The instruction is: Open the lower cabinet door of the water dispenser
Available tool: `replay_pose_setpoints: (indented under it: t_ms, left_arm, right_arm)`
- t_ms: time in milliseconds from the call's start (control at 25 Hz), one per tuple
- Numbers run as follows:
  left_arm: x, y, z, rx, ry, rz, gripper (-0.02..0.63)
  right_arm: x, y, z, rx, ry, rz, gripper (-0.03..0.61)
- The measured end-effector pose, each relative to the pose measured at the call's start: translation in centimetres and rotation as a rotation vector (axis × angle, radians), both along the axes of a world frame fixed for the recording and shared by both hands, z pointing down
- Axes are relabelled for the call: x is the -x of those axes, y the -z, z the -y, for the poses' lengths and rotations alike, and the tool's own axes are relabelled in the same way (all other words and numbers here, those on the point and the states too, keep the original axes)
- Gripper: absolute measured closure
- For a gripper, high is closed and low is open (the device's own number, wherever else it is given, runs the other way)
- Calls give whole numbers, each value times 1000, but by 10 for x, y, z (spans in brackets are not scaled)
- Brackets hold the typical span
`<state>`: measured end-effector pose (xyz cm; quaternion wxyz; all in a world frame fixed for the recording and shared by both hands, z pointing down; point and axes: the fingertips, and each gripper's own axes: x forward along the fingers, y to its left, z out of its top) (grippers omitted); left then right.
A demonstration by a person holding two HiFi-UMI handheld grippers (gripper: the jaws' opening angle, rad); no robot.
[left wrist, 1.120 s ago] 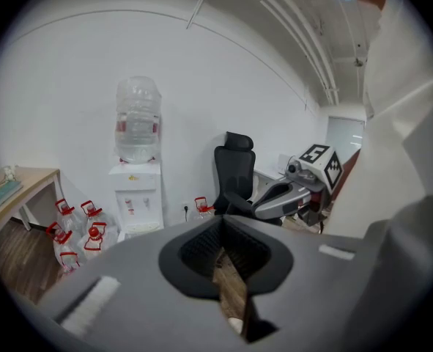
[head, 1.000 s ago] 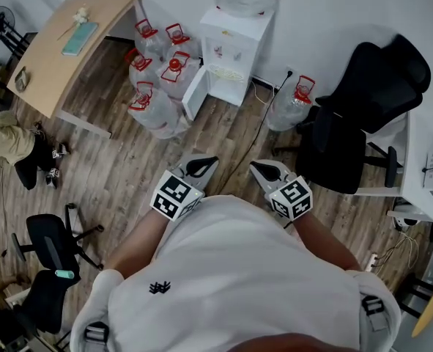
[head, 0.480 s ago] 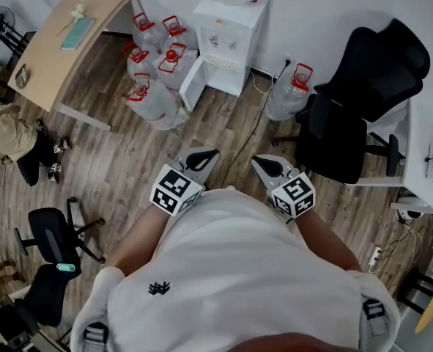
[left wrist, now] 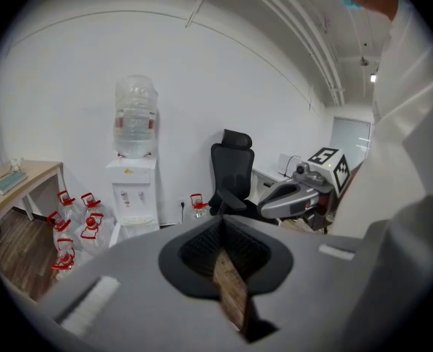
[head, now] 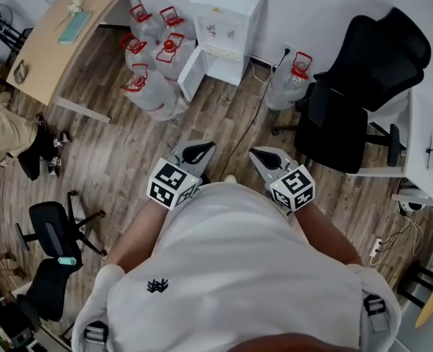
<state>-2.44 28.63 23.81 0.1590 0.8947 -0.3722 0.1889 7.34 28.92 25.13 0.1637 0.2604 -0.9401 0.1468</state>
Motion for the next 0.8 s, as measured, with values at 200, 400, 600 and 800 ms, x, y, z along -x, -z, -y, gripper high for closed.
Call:
replay_pose_setpoints:
  t_ms: [200, 400, 600, 800]
  left_arm:
    - [-4, -2, -5, 3, 1, -1, 560]
    - [-6, -4, -8, 4, -3, 3, 558]
    - [-7, -5, -10, 7, -8, 4, 560]
    - [-7, -7, -11, 15, -8, 5, 560]
  right_arm:
    - [-4, 1, -2, -3, -2, 5, 578]
    - [-5, 0, -5, -1, -7, 12, 577]
    - [-6, -1, -7, 2, -12, 15, 577]
    - [-5, -2, -7, 12, -14, 20, 577]
